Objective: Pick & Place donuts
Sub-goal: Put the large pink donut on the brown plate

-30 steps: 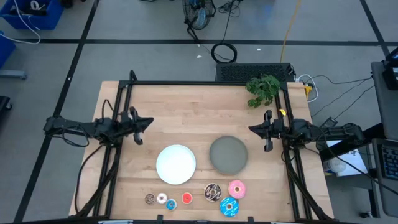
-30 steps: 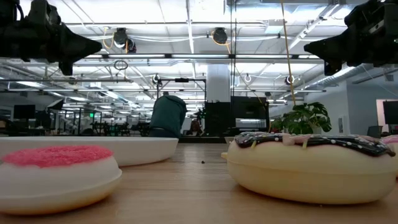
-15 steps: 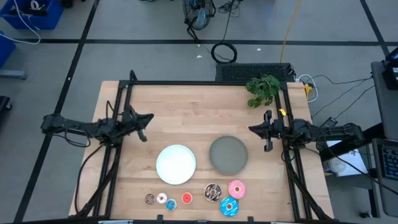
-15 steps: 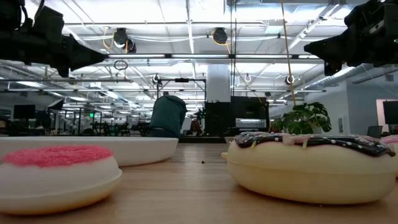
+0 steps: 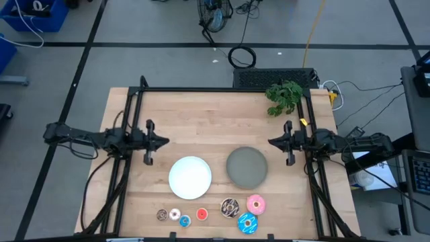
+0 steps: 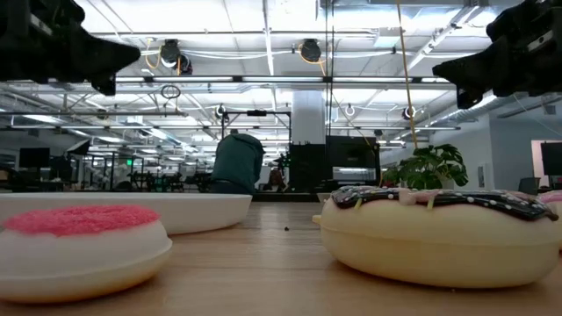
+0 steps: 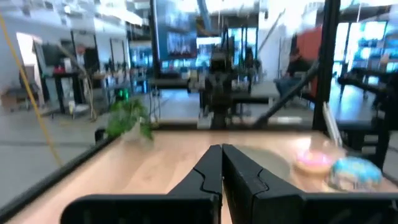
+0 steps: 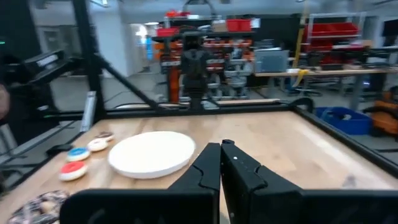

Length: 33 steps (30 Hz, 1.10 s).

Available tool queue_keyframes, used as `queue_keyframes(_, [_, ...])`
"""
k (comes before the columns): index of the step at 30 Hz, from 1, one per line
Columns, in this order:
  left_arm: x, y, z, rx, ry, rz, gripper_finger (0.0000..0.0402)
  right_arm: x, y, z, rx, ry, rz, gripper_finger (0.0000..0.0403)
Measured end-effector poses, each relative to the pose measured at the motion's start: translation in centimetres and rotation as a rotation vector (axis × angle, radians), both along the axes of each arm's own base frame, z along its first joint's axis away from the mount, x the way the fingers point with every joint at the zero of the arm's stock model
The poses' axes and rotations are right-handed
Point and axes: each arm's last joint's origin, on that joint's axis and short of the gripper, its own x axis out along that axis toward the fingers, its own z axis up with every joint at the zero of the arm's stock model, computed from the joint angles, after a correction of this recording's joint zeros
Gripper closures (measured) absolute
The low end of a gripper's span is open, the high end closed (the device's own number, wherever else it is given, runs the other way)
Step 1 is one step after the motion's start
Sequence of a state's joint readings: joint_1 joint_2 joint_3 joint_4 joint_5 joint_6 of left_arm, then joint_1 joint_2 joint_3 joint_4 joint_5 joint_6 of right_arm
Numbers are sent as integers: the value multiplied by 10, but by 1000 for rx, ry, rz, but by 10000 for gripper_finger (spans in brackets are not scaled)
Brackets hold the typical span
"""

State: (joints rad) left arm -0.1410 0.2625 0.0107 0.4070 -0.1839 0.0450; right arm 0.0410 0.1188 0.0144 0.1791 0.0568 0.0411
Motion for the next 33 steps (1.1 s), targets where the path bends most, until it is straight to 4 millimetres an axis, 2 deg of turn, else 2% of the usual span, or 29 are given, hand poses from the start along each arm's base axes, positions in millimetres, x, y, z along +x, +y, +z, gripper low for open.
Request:
queue_keyframes(4, [1, -2, 6, -10, -59, -15, 385, 0, 2, 0, -4, -1, 61, 403])
queue_keyframes(9, [9, -2, 5, -1, -47, 86, 385, 0, 2, 5, 5, -47, 63, 403])
queue_keyframes(13, [15, -3, 1, -4, -24, 101, 385, 0, 2, 11, -18, -105, 56, 403])
queue_keyframes(17, [18, -2, 6, -33, -84, 135, 385, 5, 3, 13, 11, -83, 67, 403])
queue_keyframes(21, [19, 0, 9, -15, -112, 188, 385, 16, 11, 60, 14, -119, 119, 403])
queue_keyframes(25, [22, -2, 0, -19, -33, 155, 385, 46, 29, 94, -47, 17, 129, 403])
queue_keyframes(29, [23, -2, -4, -43, 8, 149, 385, 78, 56, 126, -79, 139, 114, 403])
queue_keyframes(33, [23, -2, -4, -48, 4, 150, 385, 101, 94, 144, -101, 316, 77, 403])
